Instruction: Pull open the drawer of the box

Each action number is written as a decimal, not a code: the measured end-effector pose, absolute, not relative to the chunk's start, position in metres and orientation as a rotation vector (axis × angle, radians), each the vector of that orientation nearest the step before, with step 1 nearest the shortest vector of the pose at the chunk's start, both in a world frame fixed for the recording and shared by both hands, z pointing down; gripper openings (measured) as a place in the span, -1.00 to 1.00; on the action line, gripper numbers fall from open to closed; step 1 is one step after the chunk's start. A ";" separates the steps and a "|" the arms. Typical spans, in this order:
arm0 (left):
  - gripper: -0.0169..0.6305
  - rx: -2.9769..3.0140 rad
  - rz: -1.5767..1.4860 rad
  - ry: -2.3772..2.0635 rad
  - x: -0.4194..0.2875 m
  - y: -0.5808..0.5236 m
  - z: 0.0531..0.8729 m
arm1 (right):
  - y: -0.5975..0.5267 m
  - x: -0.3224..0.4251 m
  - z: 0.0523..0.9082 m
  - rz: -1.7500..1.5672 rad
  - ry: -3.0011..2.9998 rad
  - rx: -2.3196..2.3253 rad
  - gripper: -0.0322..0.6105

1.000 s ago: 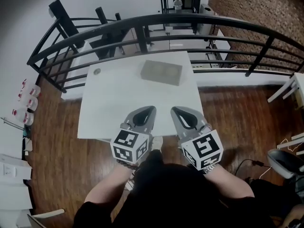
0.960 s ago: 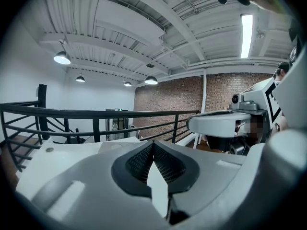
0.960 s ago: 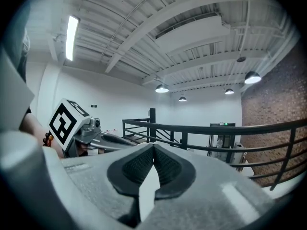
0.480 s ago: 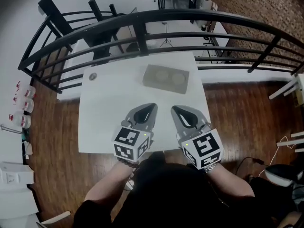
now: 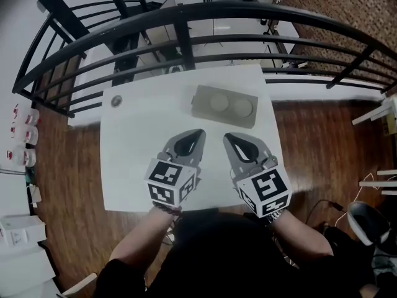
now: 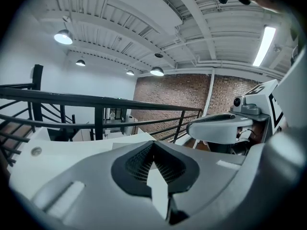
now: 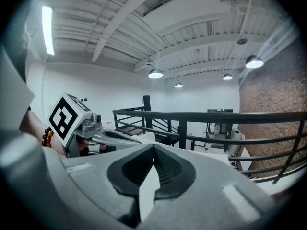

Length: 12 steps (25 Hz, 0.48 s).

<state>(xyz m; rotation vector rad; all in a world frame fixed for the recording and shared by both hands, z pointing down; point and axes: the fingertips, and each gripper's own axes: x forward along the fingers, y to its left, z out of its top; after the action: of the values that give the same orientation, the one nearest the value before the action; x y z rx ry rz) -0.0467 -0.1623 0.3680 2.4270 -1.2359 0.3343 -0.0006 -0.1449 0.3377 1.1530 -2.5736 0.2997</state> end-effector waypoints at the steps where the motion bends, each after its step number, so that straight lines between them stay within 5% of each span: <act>1: -0.90 2.418 0.334 -1.229 -0.050 -0.169 0.371 | -0.152 -0.004 0.340 0.309 -2.563 1.153 -0.92; 12: -0.87 2.301 0.325 -1.187 -0.080 -0.232 0.423 | -0.208 -0.026 0.392 0.384 -2.456 1.116 -0.92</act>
<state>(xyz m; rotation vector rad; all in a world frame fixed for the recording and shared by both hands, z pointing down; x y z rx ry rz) -0.0796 -0.2323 0.4234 2.3006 -1.1866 0.3250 -0.0264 -0.2080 0.3915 1.1163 -2.4558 0.3836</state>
